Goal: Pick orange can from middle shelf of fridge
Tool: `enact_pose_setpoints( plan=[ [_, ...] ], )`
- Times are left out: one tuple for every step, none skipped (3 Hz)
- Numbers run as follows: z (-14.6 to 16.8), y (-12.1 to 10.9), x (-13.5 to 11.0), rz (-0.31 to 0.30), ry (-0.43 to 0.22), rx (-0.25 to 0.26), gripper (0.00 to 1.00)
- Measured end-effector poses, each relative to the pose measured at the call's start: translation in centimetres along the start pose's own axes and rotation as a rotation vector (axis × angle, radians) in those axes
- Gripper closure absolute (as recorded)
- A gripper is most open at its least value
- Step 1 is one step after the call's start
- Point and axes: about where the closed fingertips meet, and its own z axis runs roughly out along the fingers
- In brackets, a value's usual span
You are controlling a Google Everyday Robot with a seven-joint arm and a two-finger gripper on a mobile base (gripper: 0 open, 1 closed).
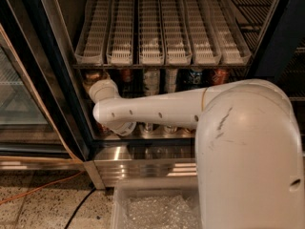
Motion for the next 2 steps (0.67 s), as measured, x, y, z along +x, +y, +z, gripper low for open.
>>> enact_pose_setpoints(
  plan=[
    [-2.56, -0.98, -2.33, 0.034, -0.056, -0.018, 1.0],
    [-2.56, -0.98, -2.33, 0.034, -0.056, -0.019, 1.0]
  ],
)
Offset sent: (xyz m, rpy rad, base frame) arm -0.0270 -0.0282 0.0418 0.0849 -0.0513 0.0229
